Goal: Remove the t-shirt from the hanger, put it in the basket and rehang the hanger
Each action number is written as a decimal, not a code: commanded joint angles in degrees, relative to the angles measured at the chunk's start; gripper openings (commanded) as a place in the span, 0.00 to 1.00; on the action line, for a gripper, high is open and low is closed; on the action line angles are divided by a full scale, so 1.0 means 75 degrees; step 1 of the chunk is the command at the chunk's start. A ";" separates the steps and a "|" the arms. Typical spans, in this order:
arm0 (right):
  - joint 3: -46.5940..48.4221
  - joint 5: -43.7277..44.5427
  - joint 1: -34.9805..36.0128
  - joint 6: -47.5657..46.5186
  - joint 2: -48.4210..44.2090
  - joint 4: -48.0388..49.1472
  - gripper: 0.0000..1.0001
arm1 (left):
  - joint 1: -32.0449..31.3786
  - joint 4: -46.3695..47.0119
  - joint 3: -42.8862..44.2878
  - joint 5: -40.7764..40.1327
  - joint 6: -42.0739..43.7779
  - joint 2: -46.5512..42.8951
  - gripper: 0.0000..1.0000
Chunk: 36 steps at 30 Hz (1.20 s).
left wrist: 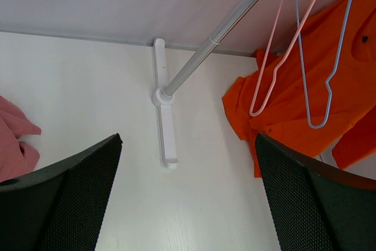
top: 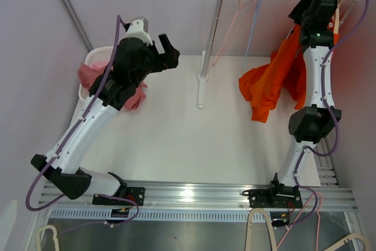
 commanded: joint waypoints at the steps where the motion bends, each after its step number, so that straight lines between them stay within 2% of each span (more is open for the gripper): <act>1: 0.0547 0.0331 0.0131 -0.0253 0.0171 0.0569 0.52 | -0.0139 0.0383 0.0289 -0.0077 0.0208 0.0146 0.99; 4: 0.0852 0.0718 0.0260 -0.0569 0.0323 0.0511 0.32 | -0.0151 0.0431 0.0417 0.0005 0.0232 0.0310 1.00; 5: 0.0934 0.0800 0.0354 -0.0755 0.0405 0.0487 0.16 | -0.0162 0.0419 0.0441 0.0017 0.0243 0.0369 0.99; 8: 0.1052 0.1070 0.0425 -0.0909 0.0453 0.0452 0.00 | -0.0186 0.0407 0.0476 0.0029 0.0267 0.0428 0.99; 18: 0.1110 0.0286 0.0740 -0.0909 0.0148 0.0698 0.00 | -0.0314 0.0594 0.0324 0.0169 0.0454 0.0370 1.00; 21: 0.1075 -0.0100 0.0777 -0.0945 -0.0133 0.0605 0.00 | -0.0676 0.1225 -0.0353 -0.0297 0.0757 0.0031 0.99; 24: 0.0818 -0.0605 0.0998 -0.0874 -0.0566 0.0464 0.00 | -0.1284 0.2618 -0.1549 -0.1013 0.1563 -0.0648 1.00; 25: 0.0666 -0.0582 0.1057 -0.0874 -0.0706 0.0475 0.00 | -0.1403 0.3306 -0.1749 -0.1014 0.1800 -0.0801 1.00; 26: 0.0305 -0.0605 0.1069 -0.0897 -0.1009 0.0557 0.00 | -0.1625 0.3592 -0.2238 -0.0898 0.2220 -0.1011 1.00; 28: -0.0037 -0.0617 0.1104 -0.0933 -0.1304 0.0650 0.00 | -0.1767 0.3956 -0.2394 -0.0757 0.2481 -0.1118 1.00; 31: -0.0378 -0.0559 0.1175 -0.1015 -0.1680 0.0791 0.00 | -0.1850 0.3806 -0.2372 -0.0440 0.2575 -0.1119 0.99; 36: 0.0067 -0.0465 0.1269 -0.1097 -0.1587 0.0289 0.00 | -0.1908 0.3794 -0.2336 -0.0077 0.2692 -0.1095 0.99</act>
